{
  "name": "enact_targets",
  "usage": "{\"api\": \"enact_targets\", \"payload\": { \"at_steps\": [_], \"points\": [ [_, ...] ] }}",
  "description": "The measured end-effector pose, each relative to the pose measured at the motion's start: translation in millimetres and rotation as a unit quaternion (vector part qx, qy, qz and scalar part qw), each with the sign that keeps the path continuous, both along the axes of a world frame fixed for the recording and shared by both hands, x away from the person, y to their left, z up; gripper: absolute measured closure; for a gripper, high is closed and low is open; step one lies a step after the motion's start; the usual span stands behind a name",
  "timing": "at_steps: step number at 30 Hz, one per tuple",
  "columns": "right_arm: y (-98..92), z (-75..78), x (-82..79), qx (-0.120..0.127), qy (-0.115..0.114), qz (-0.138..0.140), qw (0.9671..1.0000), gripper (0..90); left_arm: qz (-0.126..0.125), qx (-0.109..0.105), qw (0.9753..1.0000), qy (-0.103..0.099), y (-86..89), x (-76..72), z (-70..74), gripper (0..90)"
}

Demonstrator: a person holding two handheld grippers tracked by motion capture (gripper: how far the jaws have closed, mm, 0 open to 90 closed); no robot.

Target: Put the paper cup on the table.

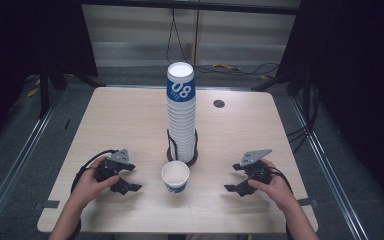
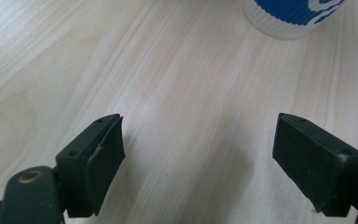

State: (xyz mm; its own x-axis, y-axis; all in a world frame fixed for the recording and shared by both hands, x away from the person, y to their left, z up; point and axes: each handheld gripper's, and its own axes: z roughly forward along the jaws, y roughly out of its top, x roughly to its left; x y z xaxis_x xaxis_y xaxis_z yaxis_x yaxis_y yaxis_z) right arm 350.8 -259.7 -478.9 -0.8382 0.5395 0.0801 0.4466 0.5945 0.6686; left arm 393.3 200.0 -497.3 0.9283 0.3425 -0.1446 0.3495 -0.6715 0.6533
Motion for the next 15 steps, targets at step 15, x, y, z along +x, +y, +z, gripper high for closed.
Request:
{"api": "enact_targets", "payload": {
  "at_steps": [15],
  "points": [
    [-18.4,-9.9,-1.5,0.0,-0.008,-0.026,0.9996,13.2,-0.002,0.0,0.9999,-0.013,10.1,1.9,-5.2,16.3]
  ]
}}
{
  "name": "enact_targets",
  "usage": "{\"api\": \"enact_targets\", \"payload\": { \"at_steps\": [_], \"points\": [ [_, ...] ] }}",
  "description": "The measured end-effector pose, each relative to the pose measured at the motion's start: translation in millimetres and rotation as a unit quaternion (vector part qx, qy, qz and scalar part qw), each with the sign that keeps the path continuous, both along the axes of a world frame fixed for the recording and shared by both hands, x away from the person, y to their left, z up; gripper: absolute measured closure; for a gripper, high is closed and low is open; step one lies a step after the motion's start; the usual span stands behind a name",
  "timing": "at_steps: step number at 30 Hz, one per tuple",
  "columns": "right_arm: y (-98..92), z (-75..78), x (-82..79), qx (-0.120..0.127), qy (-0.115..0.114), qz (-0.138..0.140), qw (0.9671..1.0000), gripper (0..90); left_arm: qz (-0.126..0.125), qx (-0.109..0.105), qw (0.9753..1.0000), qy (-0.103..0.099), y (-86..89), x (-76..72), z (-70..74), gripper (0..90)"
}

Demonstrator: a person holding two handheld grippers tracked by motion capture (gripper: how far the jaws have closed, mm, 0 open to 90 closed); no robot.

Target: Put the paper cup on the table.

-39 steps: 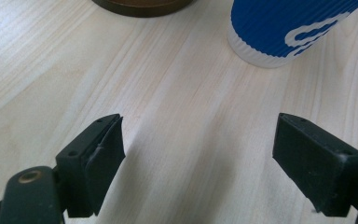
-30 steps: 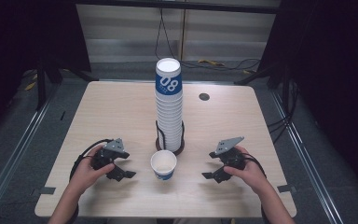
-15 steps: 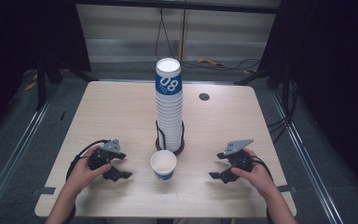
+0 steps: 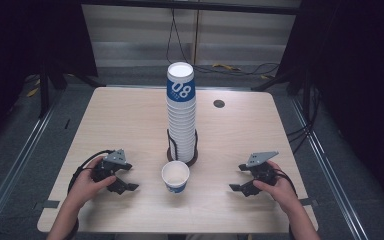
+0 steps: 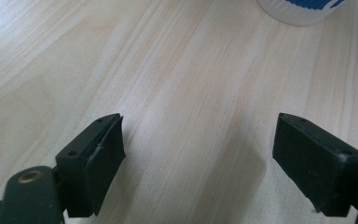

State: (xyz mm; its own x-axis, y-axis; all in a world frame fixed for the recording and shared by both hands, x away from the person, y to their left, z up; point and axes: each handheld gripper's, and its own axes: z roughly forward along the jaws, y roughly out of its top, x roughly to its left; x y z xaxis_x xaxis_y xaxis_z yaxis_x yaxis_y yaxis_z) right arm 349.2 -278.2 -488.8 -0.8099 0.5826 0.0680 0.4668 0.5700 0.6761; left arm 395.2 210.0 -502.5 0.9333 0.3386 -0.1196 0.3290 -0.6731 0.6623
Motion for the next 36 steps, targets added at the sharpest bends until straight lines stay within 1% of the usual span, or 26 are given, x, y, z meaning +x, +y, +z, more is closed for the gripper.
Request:
{"api": "enact_targets", "payload": {
  "at_steps": [1,2,5,7,8,9,10,12,15,17,19,21,25,26,27,36],
  "points": [
    [0.0,0.0,0.0,0.0,0.0,0.0,1.0,13.2,0.0,0.0,1.0,0.0,0.0,0.0,0.0,16.1],
    [-1.4,-1.7,-0.5,-0.004,-0.001,-0.001,1.0,13.2,-0.002,-0.003,1.0,-0.006,0.6,-0.4,-1.1,16.1],
    [-3.5,-3.8,-0.9,-0.006,-0.007,-0.001,1.0,13.2,-0.007,-0.007,0.9999,-0.01,1.9,-0.2,-2.1,15.9],
    [-5.5,-5.8,-1.2,-0.011,-0.007,-0.002,0.9999,13.1,-0.007,-0.005,0.9999,-0.012,3.1,-0.5,-2.0,15.9],
    [-6.5,-6.9,-1.3,-0.013,-0.007,-0.004,0.9999,13.2,-0.01,-0.006,0.9998,-0.017,3.5,-0.6,-2.7,15.8],
    [-7.4,-7.5,-1.6,-0.013,-0.007,-0.006,0.9999,13.3,-0.012,-0.007,0.9997,-0.018,4.0,-0.6,-3.0,15.7],
    [-8.2,-7.8,-1.8,-0.014,-0.01,-0.007,0.9998,13.3,-0.011,-0.012,0.9997,-0.019,4.2,-0.9,-3.8,15.7],
    [-9.6,-8.0,-1.8,-0.013,-0.011,-0.008,0.9998,13.3,-0.013,-0.011,0.9996,-0.023,5.0,-1.3,-4.1,15.7],
    [-11.3,-9.2,-2.2,-0.016,-0.02,-0.012,0.9996,13.1,-0.014,-0.014,0.9994,-0.028,6.3,-1.5,-5.3,15.5],
    [-12.1,-9.9,-2.6,-0.014,-0.023,-0.013,0.9996,13.0,-0.016,-0.013,0.9993,-0.032,7.9,-1.7,-5.7,15.4],
    [-12.3,-10.5,-3.0,-0.014,-0.027,-0.012,0.9995,12.7,-0.018,-0.02,0.999,-0.036,8.3,-2.2,-7.2,15.3],
    [-12.5,-10.8,-3.7,-0.012,-0.027,-0.015,0.9995,12.6,-0.026,-0.018,0.9986,-0.042,9.5,-2.3,-7.5,15.1],
    [-12.8,-12.2,-4.3,-0.007,-0.033,-0.017,0.9993,12.0,-0.026,-0.025,0.9981,-0.049,11.1,-2.5,-9.4,14.9],
    [-13.3,-12.8,-4.6,-0.005,-0.035,-0.018,0.9992,11.9,-0.024,-0.029,0.998,-0.05,11.3,-2.7,-10.3,14.9],
    [-13.8,-13.6,-4.9,-0.001,-0.037,-0.019,0.9991,12.0,-0.025,-0.03,0.998,-0.051,11.4,-2.8,-10.4,14.8],
    [-12.5,-13.6,-5.0,-0.002,-0.037,-0.024,0.999,11.4,-0.027,-0.033,0.9978,-0.05,12.1,-2.8,-11.1,14.1]
  ]
}}
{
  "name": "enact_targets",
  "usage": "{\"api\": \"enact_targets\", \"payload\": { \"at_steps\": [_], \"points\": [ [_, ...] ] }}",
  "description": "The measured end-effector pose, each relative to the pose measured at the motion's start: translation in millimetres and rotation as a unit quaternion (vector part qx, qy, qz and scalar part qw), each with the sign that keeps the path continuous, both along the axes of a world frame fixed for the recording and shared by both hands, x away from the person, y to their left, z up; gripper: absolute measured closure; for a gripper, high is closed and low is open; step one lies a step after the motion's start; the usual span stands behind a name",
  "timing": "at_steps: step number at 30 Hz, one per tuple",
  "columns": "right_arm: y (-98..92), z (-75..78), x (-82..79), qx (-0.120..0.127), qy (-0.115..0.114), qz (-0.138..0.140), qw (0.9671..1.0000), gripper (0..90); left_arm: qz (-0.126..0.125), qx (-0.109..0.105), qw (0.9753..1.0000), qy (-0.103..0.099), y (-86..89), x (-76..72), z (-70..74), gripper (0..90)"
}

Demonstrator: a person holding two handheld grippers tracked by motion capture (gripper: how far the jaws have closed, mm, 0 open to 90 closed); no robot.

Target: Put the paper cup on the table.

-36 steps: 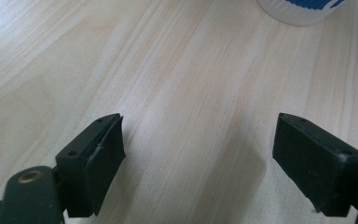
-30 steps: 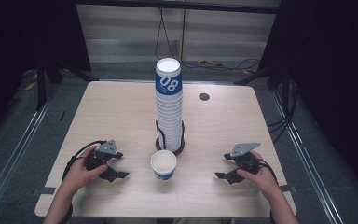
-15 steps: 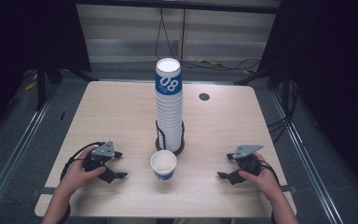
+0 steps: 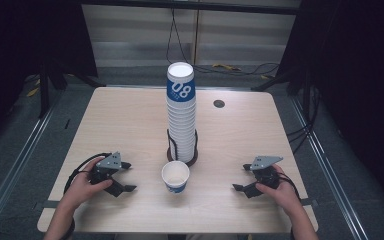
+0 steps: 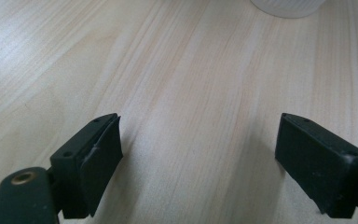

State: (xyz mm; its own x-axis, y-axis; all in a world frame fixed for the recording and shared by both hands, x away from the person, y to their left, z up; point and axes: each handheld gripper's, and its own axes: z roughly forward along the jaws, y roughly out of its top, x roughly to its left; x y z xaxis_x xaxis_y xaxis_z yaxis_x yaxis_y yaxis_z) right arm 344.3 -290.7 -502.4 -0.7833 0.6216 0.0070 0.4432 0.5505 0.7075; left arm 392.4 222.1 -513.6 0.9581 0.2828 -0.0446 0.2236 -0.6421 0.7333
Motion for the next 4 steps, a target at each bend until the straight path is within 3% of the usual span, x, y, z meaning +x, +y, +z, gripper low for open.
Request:
{"api": "enact_targets", "payload": {
  "at_steps": [4],
  "points": [
    [0.0,-0.1,0.1,0.0,0.0,0.0,1.0,11.2,0.002,-0.006,1.0,-0.003,0.4,-0.7,-1.0,13.9]
  ]
}}
